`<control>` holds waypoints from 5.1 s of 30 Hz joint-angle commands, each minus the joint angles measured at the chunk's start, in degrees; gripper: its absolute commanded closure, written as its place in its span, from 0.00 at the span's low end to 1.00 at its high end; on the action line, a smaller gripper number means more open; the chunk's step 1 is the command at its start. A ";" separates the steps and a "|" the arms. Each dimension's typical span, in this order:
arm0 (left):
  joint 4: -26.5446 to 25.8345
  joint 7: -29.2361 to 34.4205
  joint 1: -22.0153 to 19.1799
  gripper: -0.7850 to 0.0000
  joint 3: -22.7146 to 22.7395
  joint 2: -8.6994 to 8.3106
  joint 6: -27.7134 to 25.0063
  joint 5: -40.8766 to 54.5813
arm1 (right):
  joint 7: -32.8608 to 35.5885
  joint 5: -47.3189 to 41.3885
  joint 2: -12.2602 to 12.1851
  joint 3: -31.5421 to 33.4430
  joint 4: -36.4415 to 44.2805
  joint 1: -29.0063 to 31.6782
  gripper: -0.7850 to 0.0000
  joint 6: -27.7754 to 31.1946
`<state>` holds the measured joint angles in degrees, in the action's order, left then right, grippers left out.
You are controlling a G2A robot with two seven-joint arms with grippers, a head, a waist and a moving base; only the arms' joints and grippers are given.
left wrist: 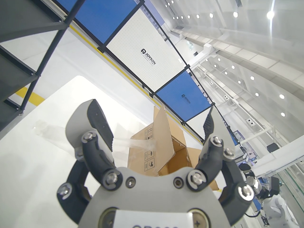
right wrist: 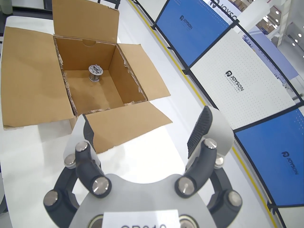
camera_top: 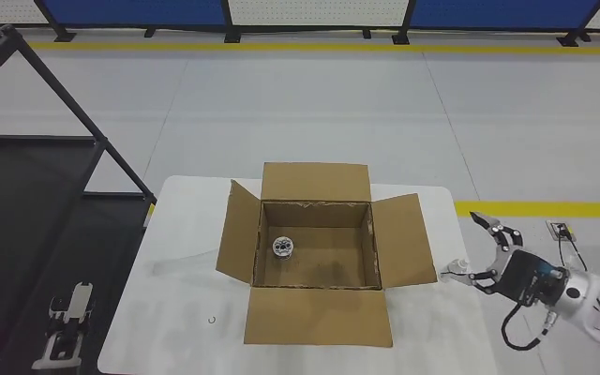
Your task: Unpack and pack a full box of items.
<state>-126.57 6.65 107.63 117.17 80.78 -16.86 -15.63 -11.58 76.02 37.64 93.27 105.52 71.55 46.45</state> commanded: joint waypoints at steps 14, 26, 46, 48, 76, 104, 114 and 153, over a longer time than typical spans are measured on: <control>0.32 -3.25 1.57 0.00 -1.95 0.10 -4.90 -0.31 | 22.17 -5.04 12.86 -48.18 -18.94 -48.53 0.00 0.05; -0.26 -5.41 3.61 0.00 -0.97 0.33 -4.80 1.23 | 22.20 -10.27 24.72 -65.62 -35.12 -61.97 0.00 0.53; -0.23 -4.65 2.91 0.00 -1.12 0.25 -3.93 0.96 | 16.70 -11.41 27.20 -66.97 -39.13 -62.06 0.00 1.38; -0.30 -4.63 2.88 0.00 -1.24 0.25 -3.88 0.69 | 15.89 -11.89 29.38 -68.81 -42.18 -63.49 0.00 1.95; -1.29 -5.23 3.59 0.00 -1.95 0.32 -4.30 -0.35 | 21.79 -16.66 59.97 -81.18 -85.53 -68.15 0.00 4.71; -1.29 -4.05 3.14 0.00 -2.22 0.22 -4.00 -0.57 | 22.59 -16.72 60.65 -80.54 -86.61 -66.49 0.00 -1.20; -1.42 -5.02 4.00 0.00 -1.62 0.27 -4.48 -0.74 | 26.05 -15.78 61.78 -79.54 -87.19 -64.13 0.00 -9.31; 0.04 -4.44 1.97 0.00 -2.30 0.16 -4.16 -1.11 | 6.07 -7.32 61.13 -77.92 -93.99 -64.71 1.00 0.66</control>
<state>-126.46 2.05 109.67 115.06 80.95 -21.01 -16.56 -4.26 68.31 99.03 15.39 11.42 6.80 46.71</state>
